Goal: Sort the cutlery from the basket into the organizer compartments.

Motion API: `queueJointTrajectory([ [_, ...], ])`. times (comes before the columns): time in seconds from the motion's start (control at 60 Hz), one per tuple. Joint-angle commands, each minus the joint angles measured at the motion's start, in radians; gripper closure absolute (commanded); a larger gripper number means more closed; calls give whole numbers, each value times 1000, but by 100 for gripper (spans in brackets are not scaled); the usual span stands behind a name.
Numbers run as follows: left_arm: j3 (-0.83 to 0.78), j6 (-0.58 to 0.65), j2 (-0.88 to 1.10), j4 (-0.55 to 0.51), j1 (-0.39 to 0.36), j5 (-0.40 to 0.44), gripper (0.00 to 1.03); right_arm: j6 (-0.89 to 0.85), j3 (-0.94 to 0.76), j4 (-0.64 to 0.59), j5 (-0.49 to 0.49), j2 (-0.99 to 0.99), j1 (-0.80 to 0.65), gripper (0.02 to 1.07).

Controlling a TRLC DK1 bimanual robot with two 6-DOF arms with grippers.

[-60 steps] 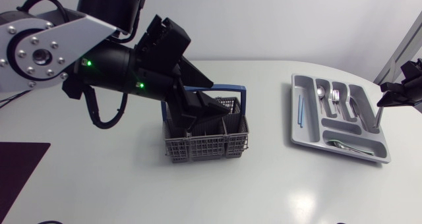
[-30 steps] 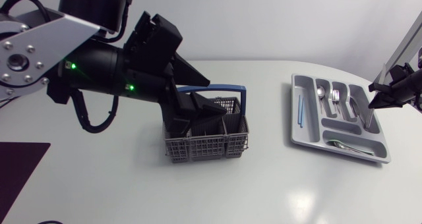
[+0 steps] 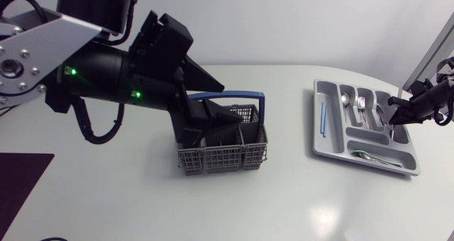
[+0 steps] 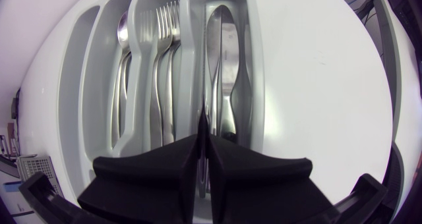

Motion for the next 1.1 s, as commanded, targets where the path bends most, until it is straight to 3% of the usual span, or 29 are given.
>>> queueJointTrajectory([
  [0.0, -21, -9, -17, 2, -2, 1, 5, 29, 18, -2, 20, 38, -3, 96],
  [0.2, -21, -9, -20, 2, 1, 1, 5, 36, 6, 6, 20, 17, -3, 62],
  [0.3, -25, -9, -28, 2, 11, 0, 5, 36, -15, 27, 20, -17, -1, 54],
  [0.567, -67, -2, -108, -9, 70, -17, 6, 3, -290, 159, -10, -308, 55, 53],
  [0.733, -129, 10, -172, -9, 128, -43, 9, -14, -468, 205, -89, -489, 137, 52],
  [1.083, -239, 113, -195, -52, 281, -28, 23, 26, -764, 276, -110, -765, 431, 54],
])
